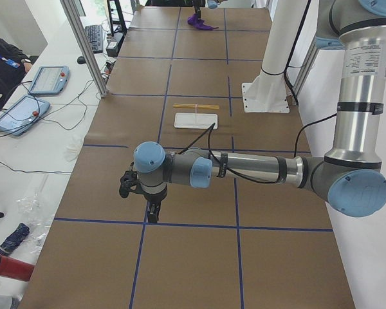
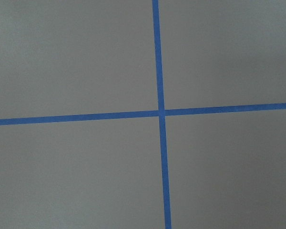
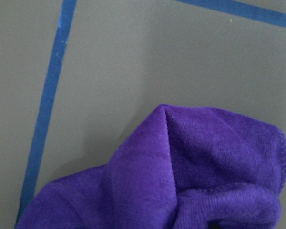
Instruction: Hang towel on rack
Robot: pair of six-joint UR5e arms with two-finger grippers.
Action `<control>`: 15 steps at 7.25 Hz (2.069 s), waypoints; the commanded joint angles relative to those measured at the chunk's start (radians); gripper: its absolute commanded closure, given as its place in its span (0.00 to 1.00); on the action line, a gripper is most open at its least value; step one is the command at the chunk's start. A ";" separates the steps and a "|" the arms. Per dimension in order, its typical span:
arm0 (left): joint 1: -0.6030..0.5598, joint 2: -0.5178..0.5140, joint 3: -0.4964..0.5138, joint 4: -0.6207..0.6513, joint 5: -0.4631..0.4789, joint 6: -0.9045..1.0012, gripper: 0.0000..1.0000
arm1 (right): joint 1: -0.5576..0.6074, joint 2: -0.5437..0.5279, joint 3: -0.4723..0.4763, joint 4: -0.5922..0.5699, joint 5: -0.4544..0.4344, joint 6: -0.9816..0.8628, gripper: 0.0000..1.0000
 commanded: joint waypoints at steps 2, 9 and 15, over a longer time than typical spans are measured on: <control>0.000 0.001 -0.010 0.000 0.000 0.001 0.00 | -0.001 0.018 0.007 0.003 -0.006 0.006 1.00; 0.003 -0.029 -0.039 -0.229 -0.002 -0.026 0.00 | 0.106 0.156 0.313 -0.082 0.004 0.012 1.00; 0.032 -0.097 0.050 -0.282 -0.087 -0.057 0.00 | -0.304 0.458 0.512 -0.077 -0.081 0.480 1.00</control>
